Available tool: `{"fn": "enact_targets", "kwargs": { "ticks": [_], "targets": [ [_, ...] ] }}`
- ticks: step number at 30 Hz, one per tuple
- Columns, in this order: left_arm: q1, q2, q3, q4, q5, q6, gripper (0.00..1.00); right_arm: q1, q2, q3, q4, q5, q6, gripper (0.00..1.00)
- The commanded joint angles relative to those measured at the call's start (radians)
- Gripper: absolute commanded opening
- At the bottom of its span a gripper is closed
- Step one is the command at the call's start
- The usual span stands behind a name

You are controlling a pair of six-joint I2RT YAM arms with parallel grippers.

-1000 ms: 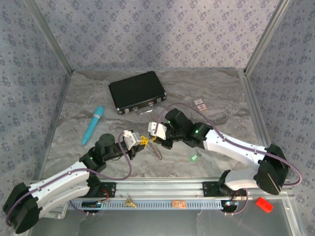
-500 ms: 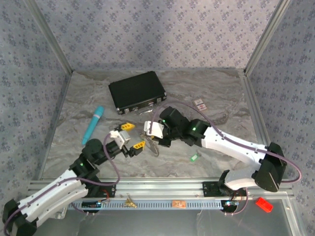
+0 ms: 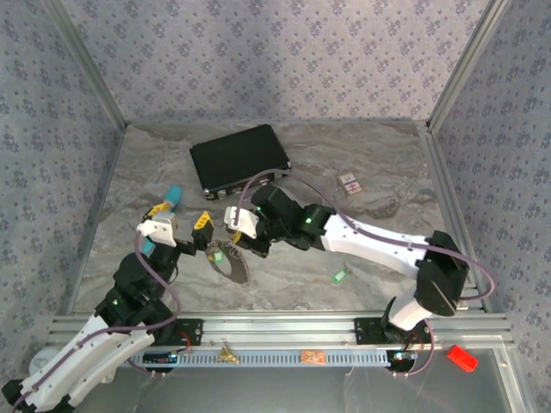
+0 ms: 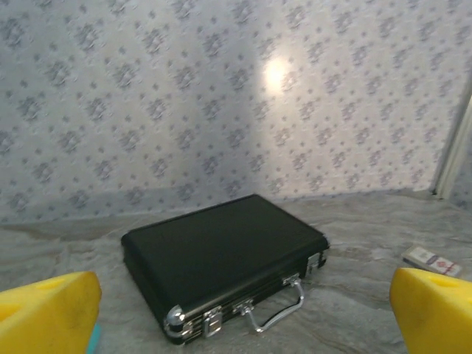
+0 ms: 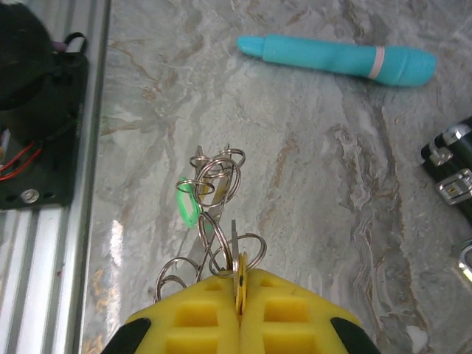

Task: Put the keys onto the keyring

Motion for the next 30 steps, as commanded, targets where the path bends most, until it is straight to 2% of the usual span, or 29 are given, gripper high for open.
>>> {"fn": "enact_targets", "kwargs": {
  "ticks": [1,8,15,20,25,30],
  "targets": [
    [0.025,0.057,0.043,-0.066,-0.067,-0.056,0.99,-0.051,0.059,0.023,0.031,-0.01,0.071,0.0],
    [0.084,0.148,0.045,-0.06,0.01,-0.122,1.0,-0.134,0.129,-0.005,-0.104,0.106,-0.026,0.0],
    [0.115,0.205,0.051,-0.067,0.061,-0.16,0.99,-0.155,0.167,-0.088,-0.165,0.286,-0.159,0.02],
    [0.138,0.254,0.062,-0.104,0.088,-0.216,1.0,-0.162,0.153,-0.138,-0.156,0.341,-0.164,0.18],
    [0.155,0.317,0.089,-0.182,0.098,-0.285,0.99,-0.162,0.159,-0.159,-0.187,0.413,-0.185,0.3],
    [0.199,0.387,0.145,-0.312,0.114,-0.404,1.0,-0.165,0.034,-0.174,-0.165,0.283,-0.101,0.37]
  ]
}}
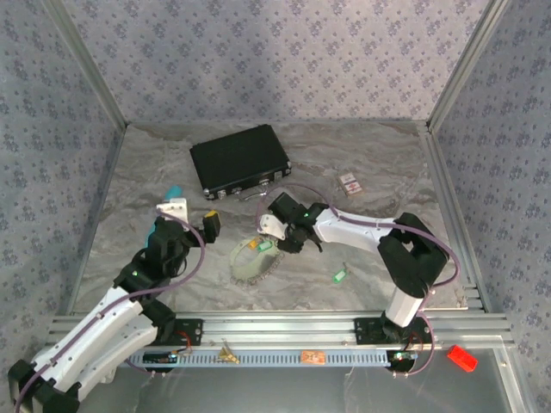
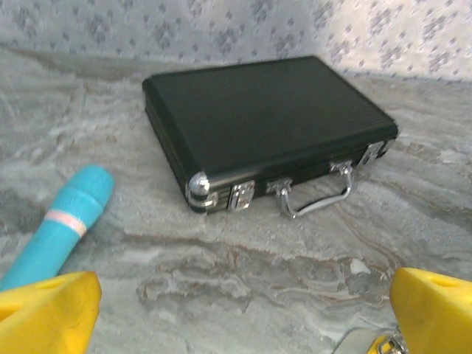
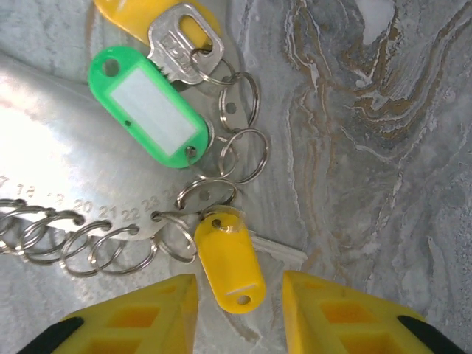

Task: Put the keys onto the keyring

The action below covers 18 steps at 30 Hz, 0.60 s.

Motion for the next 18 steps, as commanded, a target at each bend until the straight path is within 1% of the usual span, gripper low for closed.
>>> {"fn": "enact_targets", "kwargs": {
  "ticks": [1,4,6,8,10,12,13,14,16,17,18],
  "targets": [
    [0.029,0.04,0.069,-0.127,0.02,-0.115,1.0,-0.004,-0.122,-0.016,-0.012,-0.088,0.076,0.38],
    [0.051,0.075,0.091,-0.186,0.059,-0.153,1.0,0.012,-0.208,-0.062,0.028,-0.149,0.216,0.39],
    [0.068,0.093,0.105,-0.238,0.128,-0.181,1.0,0.048,-0.268,-0.116,0.082,-0.142,0.334,0.39],
    [0.072,0.116,0.124,-0.325,0.196,-0.24,1.0,0.111,-0.32,-0.167,0.125,-0.101,0.423,0.39],
    [0.071,0.136,0.127,-0.398,0.278,-0.3,1.0,0.161,-0.359,-0.196,0.137,-0.019,0.489,0.39],
    [0.066,0.154,0.11,-0.452,0.353,-0.388,0.99,0.167,-0.396,-0.225,0.157,0.041,0.592,0.38],
    [0.057,0.162,0.092,-0.462,0.39,-0.433,0.98,0.157,-0.412,-0.236,0.159,0.062,0.665,0.38],
    [0.033,0.168,0.074,-0.466,0.405,-0.482,0.94,0.139,-0.422,-0.241,0.15,0.065,0.721,0.36],
    [-0.039,0.181,0.043,-0.463,0.386,-0.576,0.88,0.103,-0.431,-0.236,0.117,0.067,0.799,0.35],
    [-0.088,0.185,0.027,-0.459,0.362,-0.629,0.83,0.085,-0.433,-0.229,0.098,0.064,0.826,0.33],
    [-0.116,0.19,0.015,-0.455,0.347,-0.67,0.76,0.075,-0.435,-0.227,0.084,0.063,0.836,0.33]
  ]
}}
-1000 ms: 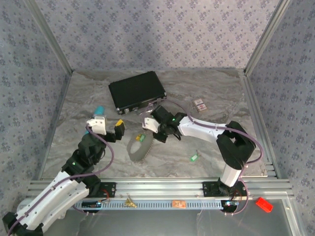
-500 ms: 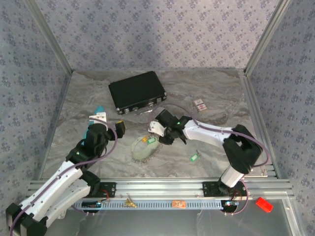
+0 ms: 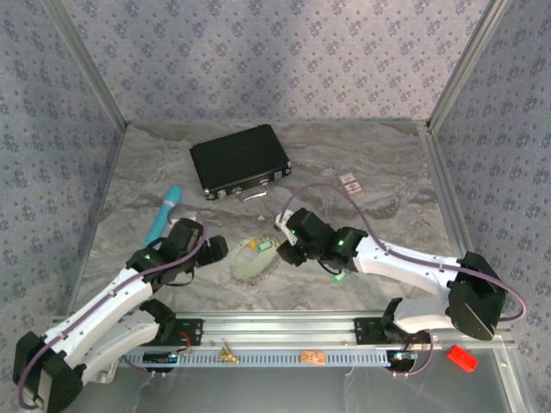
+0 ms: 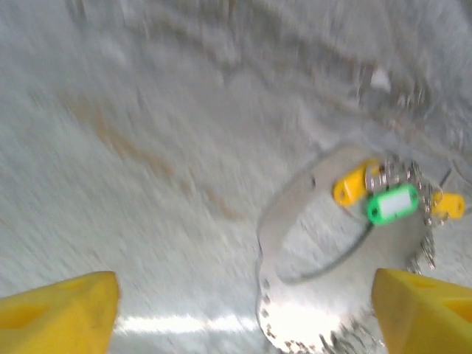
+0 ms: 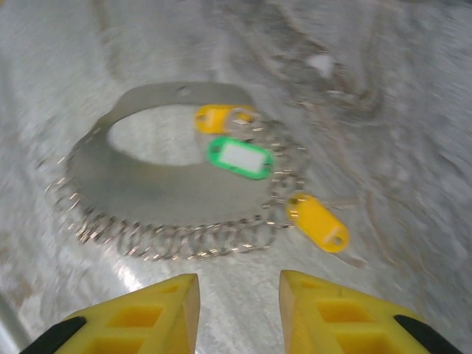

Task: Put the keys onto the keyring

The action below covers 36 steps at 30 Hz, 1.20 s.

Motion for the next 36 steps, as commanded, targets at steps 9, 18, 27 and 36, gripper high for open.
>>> {"fn": "enact_targets", "kwargs": {
  "ticks": [9,18,27,36],
  "targets": [
    [-0.22,0.062,-0.141,0.077,0.022,-0.417,0.61,-0.05,-0.038,-0.005,-0.058,0.008,0.172,0.31],
    [-0.227,0.086,-0.195,0.235,0.045,-0.569,0.44,-0.049,-0.042,-0.02,-0.042,-0.013,0.171,0.3],
    [-0.239,0.114,-0.197,0.253,0.057,-0.62,0.34,-0.053,-0.038,-0.024,-0.034,-0.025,0.16,0.3],
    [-0.268,0.157,-0.188,0.266,0.052,-0.649,0.28,-0.056,-0.044,-0.032,-0.025,-0.024,0.155,0.3]
  ]
}}
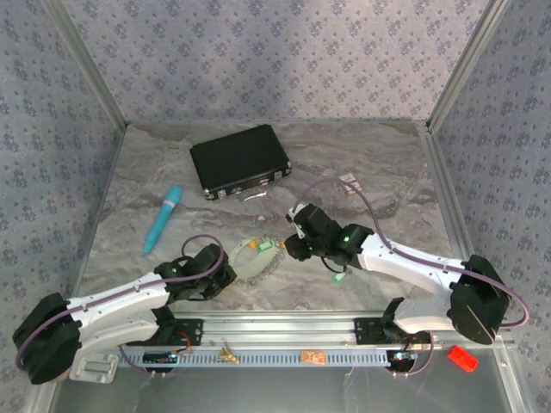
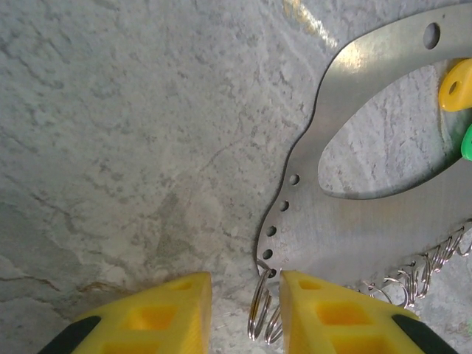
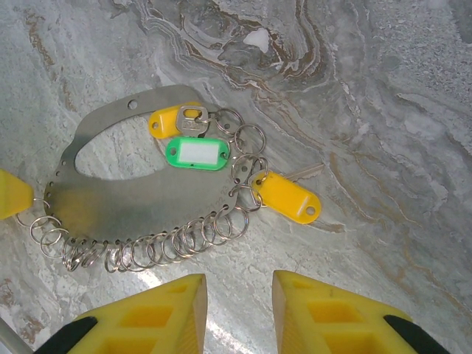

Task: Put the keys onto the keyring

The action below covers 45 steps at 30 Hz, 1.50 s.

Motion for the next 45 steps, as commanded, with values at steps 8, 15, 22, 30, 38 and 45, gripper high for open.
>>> {"fn": "enact_targets", "kwargs": {
  "ticks": [8,15,22,30,38,45],
  "targets": [
    [-0.021,0.042,0.021,0.033,-0.001,-0.041,0.2,-0.009,-0.032,-0.024,0.006,-0.018,-0.002,0.3],
    [-0.02,0.04,0.024,0.054,0.004,-0.039,0.2,-0.01,-0.033,-0.026,0.009,-0.021,0.001,0.3],
    [-0.024,0.039,0.023,0.054,0.007,-0.038,0.13,-0.012,-0.031,-0.027,0.012,-0.026,0.003,0.3],
    [-0.026,0.032,0.021,0.052,0.005,-0.04,0.03,-0.01,-0.03,-0.028,0.01,-0.029,0.004,0.29],
    [-0.031,-0.034,0.159,-0.118,-0.111,0.198,0.0,-0.036,-0.051,-0.012,0.011,-0.054,-0.007,0.29],
    [-0.031,-0.046,0.35,-0.178,-0.133,0.686,0.0,-0.132,-0.105,0.022,0.011,-0.129,-0.086,0.29]
  ]
}}
